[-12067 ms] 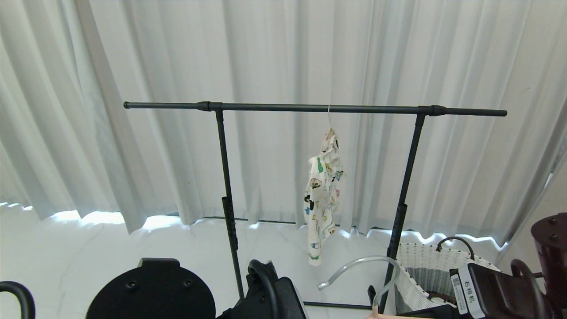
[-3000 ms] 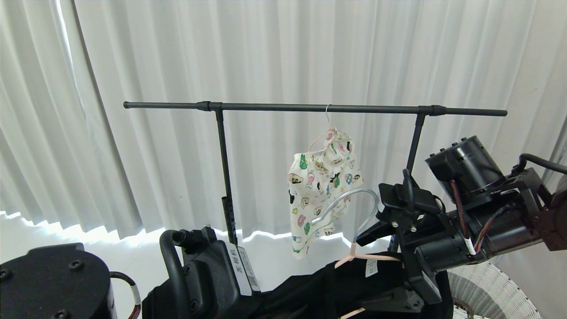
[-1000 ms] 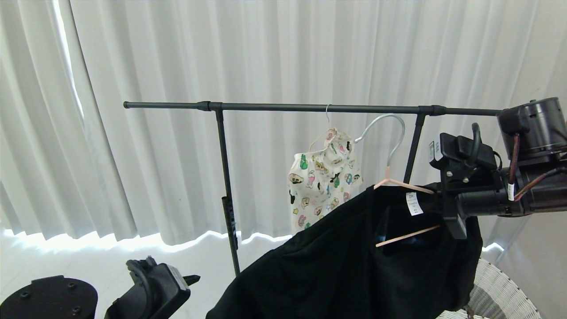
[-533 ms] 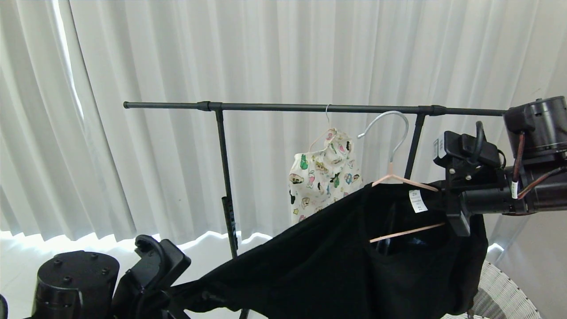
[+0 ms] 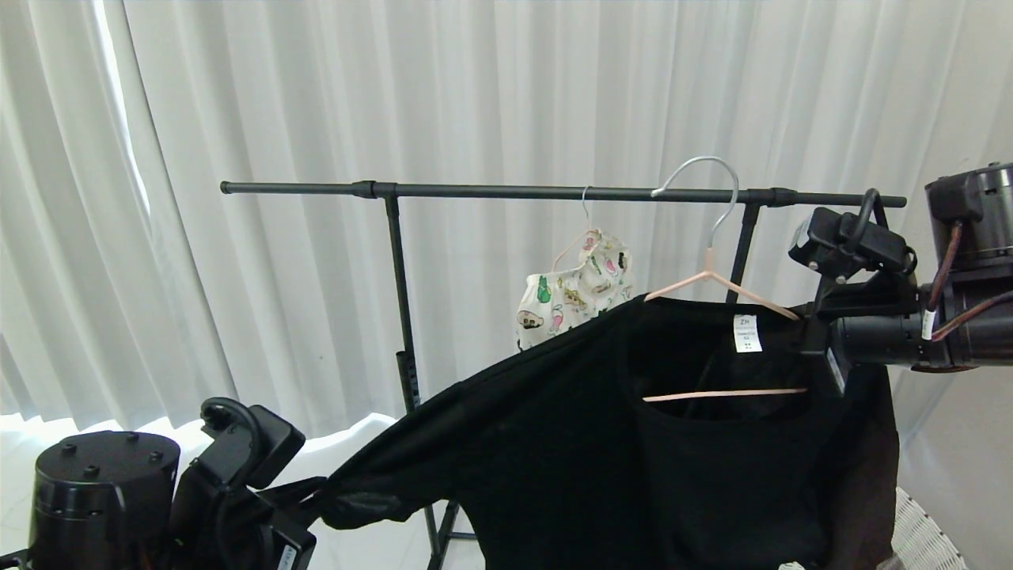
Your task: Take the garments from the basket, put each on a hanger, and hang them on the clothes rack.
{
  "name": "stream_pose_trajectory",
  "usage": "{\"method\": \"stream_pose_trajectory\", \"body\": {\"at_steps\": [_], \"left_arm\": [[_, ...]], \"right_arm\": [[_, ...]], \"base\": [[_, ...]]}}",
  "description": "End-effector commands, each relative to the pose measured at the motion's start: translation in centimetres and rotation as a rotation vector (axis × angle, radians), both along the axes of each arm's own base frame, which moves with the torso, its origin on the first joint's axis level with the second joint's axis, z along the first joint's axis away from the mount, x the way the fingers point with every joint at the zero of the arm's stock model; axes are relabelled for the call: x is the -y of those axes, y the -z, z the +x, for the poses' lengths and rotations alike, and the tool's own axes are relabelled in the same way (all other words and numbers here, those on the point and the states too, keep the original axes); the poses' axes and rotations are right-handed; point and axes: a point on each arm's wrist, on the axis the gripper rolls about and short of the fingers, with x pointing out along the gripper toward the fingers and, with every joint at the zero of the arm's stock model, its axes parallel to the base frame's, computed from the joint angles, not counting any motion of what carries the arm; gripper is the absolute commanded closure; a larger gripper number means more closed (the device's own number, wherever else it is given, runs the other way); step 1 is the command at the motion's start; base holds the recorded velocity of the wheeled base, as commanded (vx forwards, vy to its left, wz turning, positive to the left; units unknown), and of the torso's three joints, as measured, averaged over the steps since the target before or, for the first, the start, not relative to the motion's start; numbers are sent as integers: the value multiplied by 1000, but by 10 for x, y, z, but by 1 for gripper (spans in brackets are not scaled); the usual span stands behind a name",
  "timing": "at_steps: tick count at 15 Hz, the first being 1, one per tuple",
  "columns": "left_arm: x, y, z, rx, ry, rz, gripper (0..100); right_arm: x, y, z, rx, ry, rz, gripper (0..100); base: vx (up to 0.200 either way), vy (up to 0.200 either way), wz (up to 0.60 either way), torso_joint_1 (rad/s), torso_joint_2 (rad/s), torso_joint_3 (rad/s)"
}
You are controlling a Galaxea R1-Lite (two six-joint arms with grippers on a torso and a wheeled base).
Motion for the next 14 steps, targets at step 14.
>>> {"method": "stream_pose_trajectory", "body": {"at_steps": [14], "left_arm": [[-9, -22, -16, 159, -100, -5, 0]], "right_arm": [[24, 13, 15, -8, 771, -187, 100]], "base": [[0, 0, 0, 0, 0, 0]]}}
